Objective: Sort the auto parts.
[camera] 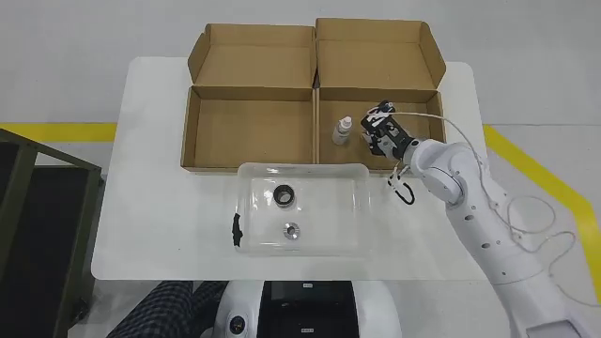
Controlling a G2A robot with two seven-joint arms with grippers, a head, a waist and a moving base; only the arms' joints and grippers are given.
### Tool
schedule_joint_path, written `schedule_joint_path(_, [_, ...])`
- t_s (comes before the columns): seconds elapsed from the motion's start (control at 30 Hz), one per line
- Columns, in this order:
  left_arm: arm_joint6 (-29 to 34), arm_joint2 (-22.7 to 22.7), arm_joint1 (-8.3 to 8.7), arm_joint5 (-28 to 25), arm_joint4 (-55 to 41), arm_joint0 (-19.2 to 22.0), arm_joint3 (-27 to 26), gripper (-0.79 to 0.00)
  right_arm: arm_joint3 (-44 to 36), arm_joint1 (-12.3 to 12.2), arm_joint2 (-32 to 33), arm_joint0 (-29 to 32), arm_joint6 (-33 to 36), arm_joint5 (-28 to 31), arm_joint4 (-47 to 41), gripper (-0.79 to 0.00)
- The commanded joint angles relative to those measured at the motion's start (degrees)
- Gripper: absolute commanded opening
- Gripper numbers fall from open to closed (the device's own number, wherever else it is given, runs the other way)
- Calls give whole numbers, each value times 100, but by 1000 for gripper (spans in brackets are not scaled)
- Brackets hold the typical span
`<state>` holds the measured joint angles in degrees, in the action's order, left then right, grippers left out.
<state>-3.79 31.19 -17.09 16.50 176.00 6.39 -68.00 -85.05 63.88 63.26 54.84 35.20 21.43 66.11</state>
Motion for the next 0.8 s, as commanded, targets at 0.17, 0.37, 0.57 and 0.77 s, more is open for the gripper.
schedule_joint_path(0.17, [0, 0, 0, 0, 0, 0, 0, 0, 165, 36, -72, -112, 36, 19, -43, -536])
schedule_joint_path(0.37, [0, 0, 0, 0, 0, 0, 0, 0, 191, 56, -91, -147, 28, 25, -65, -471])
schedule_joint_path(0.57, [0, 0, 0, 0, 0, 0, 0, 0, -43, 26, 77, -28, -51, 43, -68, -453])
schedule_joint_path(0.77, [0, 0, 0, 0, 0, 0, 0, 0, -676, -72, 486, 357, -159, 149, -13, -443])
